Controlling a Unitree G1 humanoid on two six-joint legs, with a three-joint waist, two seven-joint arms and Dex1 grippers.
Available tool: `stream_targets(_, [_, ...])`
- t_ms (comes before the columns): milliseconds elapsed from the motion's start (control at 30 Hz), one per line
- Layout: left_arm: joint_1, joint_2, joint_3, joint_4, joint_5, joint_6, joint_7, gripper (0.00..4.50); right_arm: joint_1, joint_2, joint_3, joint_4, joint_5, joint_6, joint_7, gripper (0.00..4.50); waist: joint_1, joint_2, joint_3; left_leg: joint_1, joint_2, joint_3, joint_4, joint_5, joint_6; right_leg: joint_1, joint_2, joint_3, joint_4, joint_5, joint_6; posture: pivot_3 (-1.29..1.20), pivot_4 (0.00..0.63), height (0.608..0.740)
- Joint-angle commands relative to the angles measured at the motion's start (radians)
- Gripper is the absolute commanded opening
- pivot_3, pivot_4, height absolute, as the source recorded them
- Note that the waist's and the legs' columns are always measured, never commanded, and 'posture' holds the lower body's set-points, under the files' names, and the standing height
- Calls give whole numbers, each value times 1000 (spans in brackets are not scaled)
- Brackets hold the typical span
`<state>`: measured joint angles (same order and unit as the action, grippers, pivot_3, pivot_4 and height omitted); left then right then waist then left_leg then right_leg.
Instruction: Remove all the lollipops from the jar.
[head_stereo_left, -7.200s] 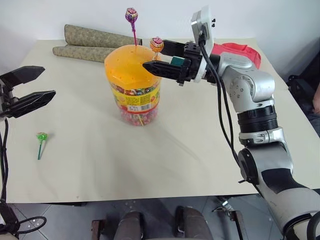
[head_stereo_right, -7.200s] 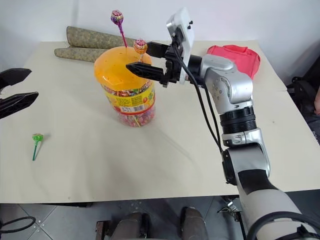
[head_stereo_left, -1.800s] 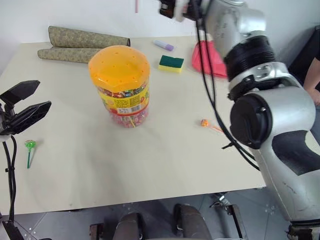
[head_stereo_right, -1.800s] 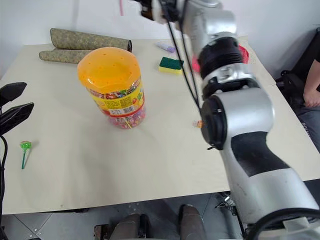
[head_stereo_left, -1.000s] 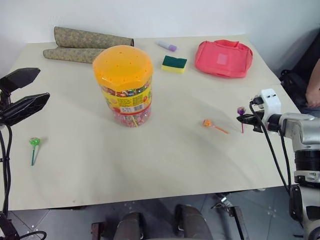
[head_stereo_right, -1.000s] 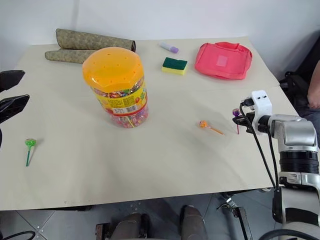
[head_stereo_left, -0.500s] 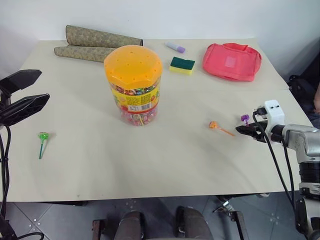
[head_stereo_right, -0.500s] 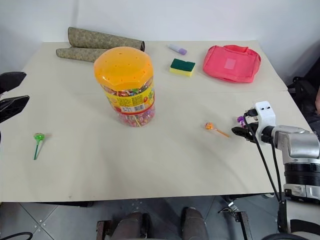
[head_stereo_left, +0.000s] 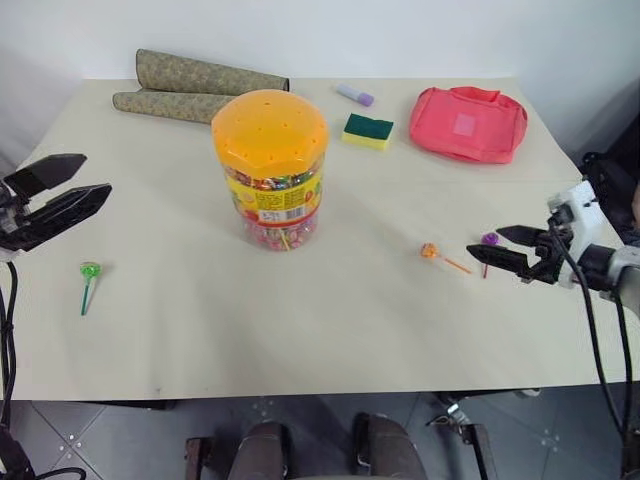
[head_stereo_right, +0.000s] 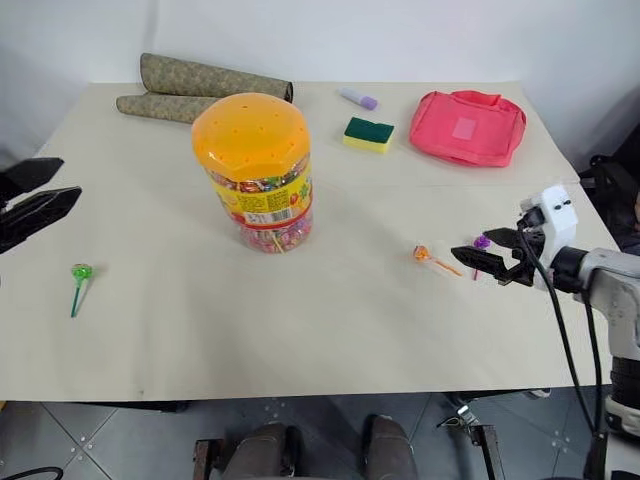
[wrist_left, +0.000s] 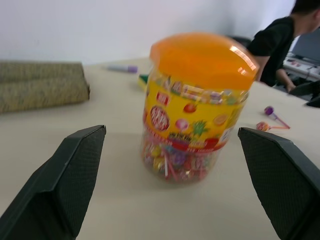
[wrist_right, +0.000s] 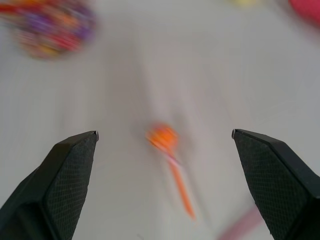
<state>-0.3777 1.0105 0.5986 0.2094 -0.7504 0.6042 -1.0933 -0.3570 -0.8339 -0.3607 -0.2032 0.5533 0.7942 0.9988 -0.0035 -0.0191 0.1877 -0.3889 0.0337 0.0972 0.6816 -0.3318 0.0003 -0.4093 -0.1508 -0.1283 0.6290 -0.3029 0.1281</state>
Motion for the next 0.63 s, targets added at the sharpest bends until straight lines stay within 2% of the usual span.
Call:
stream_targets(33, [20, 2, 14, -21, -1, -31, -35, 4500, 25, -6, 10, -73, 40, -83, 62, 4482, 1, 0, 0, 0, 0, 0, 0, 0, 0, 0, 0, 0, 0, 0, 0, 0, 150, 740])
stream_targets(167, [124, -17, 8, 2, 45, -101, -90, 4500, 102, -18, 84, -80, -14, -227, 136, 4482, 1, 0, 0, 1, 0, 1, -1, 0, 0, 0, 0, 0, 0, 0, 0, 0, 150, 740])
stream_targets(400, [226, -3, 57, 50, 84, -190, -143, 4500, 158, -42, 116, 8, -64, -403, 225, 4482, 2, 0, 0, 1, 0, 1, 0, 0, 0, 0, 0, 1, 0, 0, 0, 0, 150, 740])
stream_targets(533, [260, 25, 69, 78, 93, -225, -213, 4500, 101, -36, 167, 145, -111, -510, 278, 4482, 0, 0, 0, 1, 0, 1, 0, 0, 0, 0, 0, 0, 0, 0, 0, 0, 150, 740])
stream_targets(633, [274, 19, 88, 63, 104, -283, -218, 4500, 50, -1, 177, 179, -105, -524, 243, 4482, -1, 0, 0, 1, 0, 1, 0, 0, 0, 0, 0, 1, 0, 0, 0, 0, 150, 740])
